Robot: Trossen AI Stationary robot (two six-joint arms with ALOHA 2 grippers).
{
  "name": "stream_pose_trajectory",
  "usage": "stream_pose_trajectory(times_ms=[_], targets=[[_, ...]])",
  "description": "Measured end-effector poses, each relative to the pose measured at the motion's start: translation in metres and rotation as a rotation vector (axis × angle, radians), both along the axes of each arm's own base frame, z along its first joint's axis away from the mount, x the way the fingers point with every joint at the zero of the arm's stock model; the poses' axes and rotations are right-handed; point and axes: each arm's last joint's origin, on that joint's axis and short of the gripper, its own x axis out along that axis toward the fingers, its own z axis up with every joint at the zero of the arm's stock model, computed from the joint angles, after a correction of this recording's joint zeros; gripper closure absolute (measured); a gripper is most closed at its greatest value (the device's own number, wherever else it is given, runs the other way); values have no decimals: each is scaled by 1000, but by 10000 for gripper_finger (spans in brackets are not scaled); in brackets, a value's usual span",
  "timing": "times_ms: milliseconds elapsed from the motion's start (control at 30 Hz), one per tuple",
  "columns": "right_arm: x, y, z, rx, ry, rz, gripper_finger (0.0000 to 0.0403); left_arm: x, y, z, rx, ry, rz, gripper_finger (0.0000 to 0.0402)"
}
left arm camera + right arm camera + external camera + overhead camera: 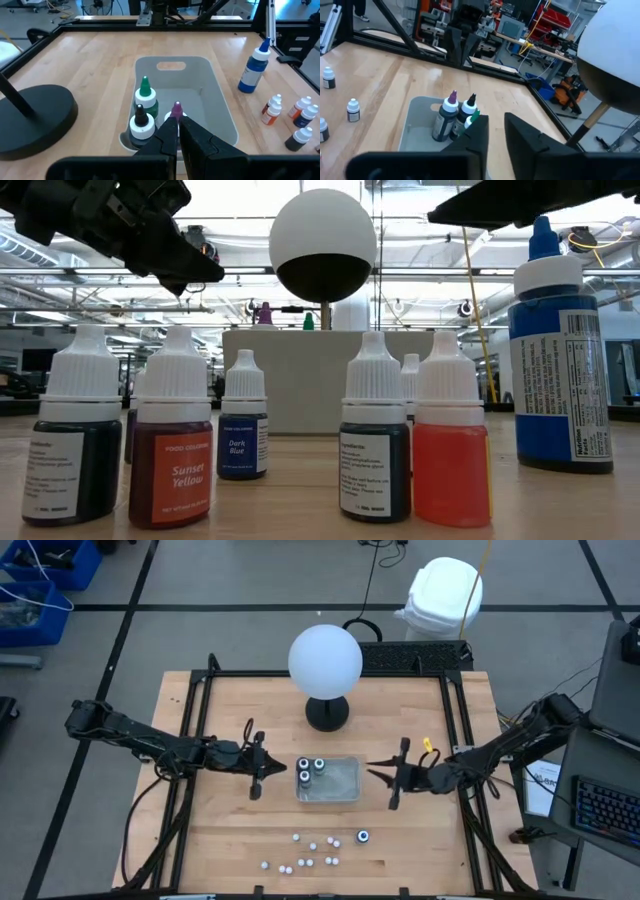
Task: Pick & Place food coloring
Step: Put the large blue food coloring bottle into the gray bin
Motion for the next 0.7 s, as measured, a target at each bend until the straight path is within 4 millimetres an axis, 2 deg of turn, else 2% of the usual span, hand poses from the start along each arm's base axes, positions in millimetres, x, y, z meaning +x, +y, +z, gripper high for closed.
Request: stream_pose_trajectory(times_ms=[200,500,700], targets=[[-4,-3,-8,-6,21,-6,399,0,-1,-1,-6,12,-10,376],[-6,-4,-15,89,12,-21,398,2,-1,5,9,-57,-34,376],[-6,-4,-15,90,12,-21,402,4,-1,13,1,-96,-3,376]])
